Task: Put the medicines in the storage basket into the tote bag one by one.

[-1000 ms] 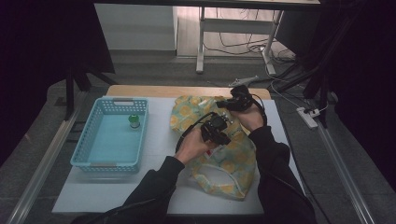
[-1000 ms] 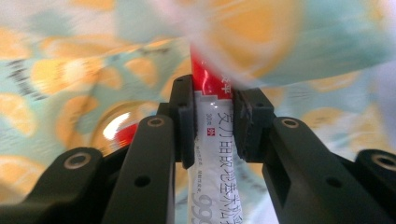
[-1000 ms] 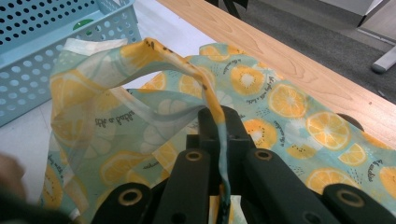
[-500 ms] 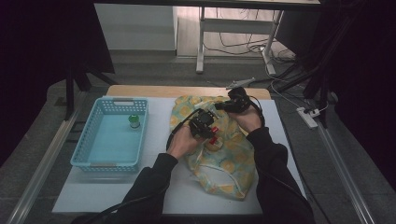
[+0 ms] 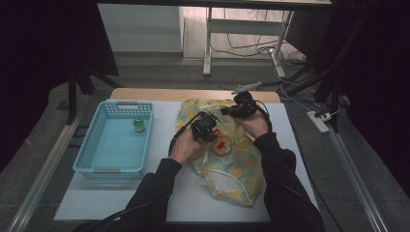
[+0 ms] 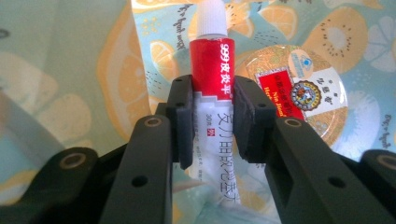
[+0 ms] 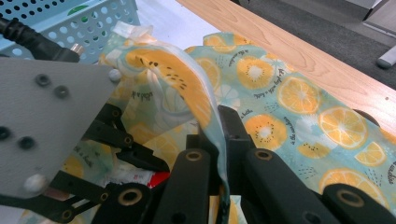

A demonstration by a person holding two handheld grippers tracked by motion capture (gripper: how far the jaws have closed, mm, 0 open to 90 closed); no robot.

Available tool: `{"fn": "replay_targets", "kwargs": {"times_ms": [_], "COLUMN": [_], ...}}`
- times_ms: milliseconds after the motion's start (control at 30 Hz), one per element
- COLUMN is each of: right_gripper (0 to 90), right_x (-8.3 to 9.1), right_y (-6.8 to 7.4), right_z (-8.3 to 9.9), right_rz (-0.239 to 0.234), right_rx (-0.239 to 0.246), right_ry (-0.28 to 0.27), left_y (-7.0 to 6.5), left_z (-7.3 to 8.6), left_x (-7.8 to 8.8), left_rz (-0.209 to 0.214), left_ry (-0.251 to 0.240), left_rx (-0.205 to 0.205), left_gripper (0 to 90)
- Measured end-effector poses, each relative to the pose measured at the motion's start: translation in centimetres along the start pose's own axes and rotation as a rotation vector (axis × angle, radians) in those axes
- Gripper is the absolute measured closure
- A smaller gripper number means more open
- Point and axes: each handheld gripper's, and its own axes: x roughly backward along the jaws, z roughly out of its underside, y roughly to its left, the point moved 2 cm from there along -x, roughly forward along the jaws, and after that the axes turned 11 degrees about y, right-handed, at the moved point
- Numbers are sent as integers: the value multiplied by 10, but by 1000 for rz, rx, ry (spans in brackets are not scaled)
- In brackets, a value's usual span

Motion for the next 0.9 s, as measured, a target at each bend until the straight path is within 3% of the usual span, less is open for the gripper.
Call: {"fn": "replay_targets", "kwargs": {"times_ms": [300, 600, 900], "right_gripper": [900, 900, 900], "right_x": [1, 2, 0], "right_y": [1, 1, 1], "right_z": [0, 0, 2], "right_rz": [1, 0, -2], "right_rx": [0, 2, -1], "right_ry": [-4, -5, 0], "left_y": [-6, -10, -12], "left_z": [5, 16, 27], "left_x": [20, 45, 61], "left_rz": [43, 147, 156], "left_ry": [-47, -129, -155], "left_rx": [-30, -47, -67], "left_gripper": [587, 463, 301]}}
